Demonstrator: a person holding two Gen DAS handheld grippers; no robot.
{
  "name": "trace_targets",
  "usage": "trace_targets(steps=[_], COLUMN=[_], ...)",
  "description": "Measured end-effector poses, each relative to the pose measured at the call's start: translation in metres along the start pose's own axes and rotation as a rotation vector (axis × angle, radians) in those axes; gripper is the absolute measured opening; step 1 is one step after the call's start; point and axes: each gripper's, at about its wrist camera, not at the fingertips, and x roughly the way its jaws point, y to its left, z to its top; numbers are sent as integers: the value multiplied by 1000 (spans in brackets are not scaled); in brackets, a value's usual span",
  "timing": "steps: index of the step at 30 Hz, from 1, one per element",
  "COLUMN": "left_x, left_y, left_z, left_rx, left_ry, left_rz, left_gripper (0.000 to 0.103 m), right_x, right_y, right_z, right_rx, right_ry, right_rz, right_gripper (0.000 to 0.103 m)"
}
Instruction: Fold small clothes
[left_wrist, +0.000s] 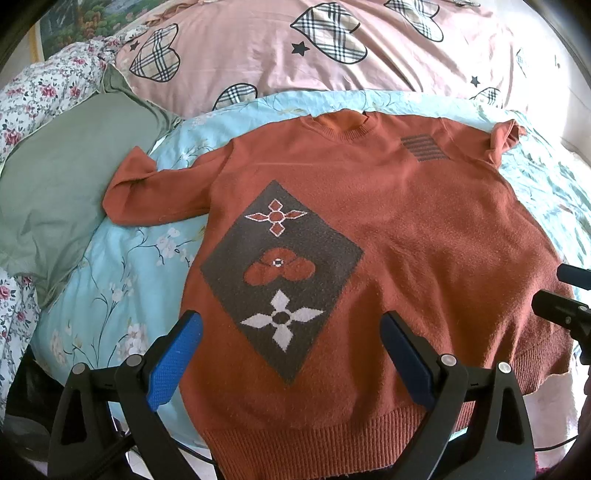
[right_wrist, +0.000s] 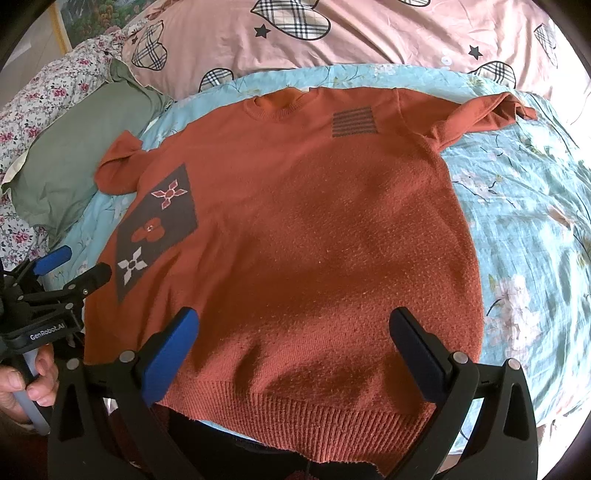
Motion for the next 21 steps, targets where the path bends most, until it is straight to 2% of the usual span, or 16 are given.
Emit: trace_targets(steps=[8,11,15,21], left_x=[2,7,12,25], left_y=[-4,-5,-6,-2], left_z=[2,4,9,19], left_rx=[10,15,21,1], left_ry=[-36,5,9,45], left_rz=[10,0,1,-7], left_gripper=[97,98,98,99], right_x=[0,0,-2,2], right_y=[0,-4,-18,-45], right_z=[0,2,10,23], right_rx=[1,26,56,128], right_ry=[10,-7,-62,-34], right_rz=[-15,26,33,54], right_gripper=[103,103,103,103])
